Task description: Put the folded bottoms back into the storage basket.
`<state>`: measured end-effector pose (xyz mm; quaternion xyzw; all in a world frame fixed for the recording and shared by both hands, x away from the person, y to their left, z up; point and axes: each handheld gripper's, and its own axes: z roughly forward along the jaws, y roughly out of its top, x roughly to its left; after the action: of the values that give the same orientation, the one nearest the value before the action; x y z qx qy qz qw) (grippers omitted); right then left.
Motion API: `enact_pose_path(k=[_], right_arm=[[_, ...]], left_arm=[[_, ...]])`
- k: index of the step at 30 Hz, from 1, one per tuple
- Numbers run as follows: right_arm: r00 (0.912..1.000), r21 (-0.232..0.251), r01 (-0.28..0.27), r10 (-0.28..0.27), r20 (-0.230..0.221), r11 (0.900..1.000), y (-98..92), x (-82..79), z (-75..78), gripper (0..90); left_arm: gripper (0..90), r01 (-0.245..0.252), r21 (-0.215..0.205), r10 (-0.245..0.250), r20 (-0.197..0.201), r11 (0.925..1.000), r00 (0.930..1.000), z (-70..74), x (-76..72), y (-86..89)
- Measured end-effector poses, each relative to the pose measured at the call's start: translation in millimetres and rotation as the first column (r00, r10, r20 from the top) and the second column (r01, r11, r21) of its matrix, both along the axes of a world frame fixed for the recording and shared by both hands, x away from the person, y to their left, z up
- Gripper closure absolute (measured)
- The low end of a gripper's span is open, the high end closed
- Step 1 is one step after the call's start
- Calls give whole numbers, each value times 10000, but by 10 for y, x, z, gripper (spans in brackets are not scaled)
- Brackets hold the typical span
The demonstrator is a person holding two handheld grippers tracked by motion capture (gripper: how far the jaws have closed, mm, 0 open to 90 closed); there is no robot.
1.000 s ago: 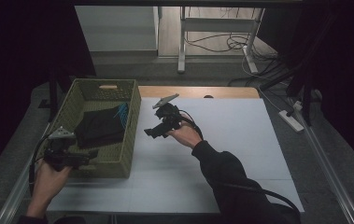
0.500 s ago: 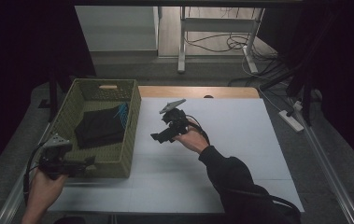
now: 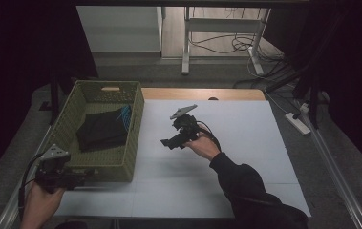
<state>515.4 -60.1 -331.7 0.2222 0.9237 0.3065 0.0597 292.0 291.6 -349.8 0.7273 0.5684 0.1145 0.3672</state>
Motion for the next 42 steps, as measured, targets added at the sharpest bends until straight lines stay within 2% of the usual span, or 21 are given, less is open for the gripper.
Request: enact_pose_path(k=[15, 23, 29, 33, 42], right_arm=[[9998, 35, 195, -195, -40, 9998, -210, -87, -3, 0], [9990, 162, 442, -442, 12, 9989, -375, -137, 33, 0], [9984, 266, 549, -552, 125, 9981, -474, -185, 58, 0], [9978, 285, 632, -637, 174, 9976, -552, -216, 66, 0], [9964, 362, 784, -795, 304, 9963, -714, -322, 86, 0]], left_arm=[[0, -414, -68, 414, 36, 9991, 9991, -52, -225, 11], [0, -669, -279, 668, -35, 9974, 9978, -174, -366, -10], [0, -507, -325, 502, -164, 9982, 9986, -280, -417, -52], [0, -412, -343, 414, 32, 9986, 9991, -321, -442, -93], [0, -270, -276, 270, 0, 9993, 9996, -425, -448, -144]])
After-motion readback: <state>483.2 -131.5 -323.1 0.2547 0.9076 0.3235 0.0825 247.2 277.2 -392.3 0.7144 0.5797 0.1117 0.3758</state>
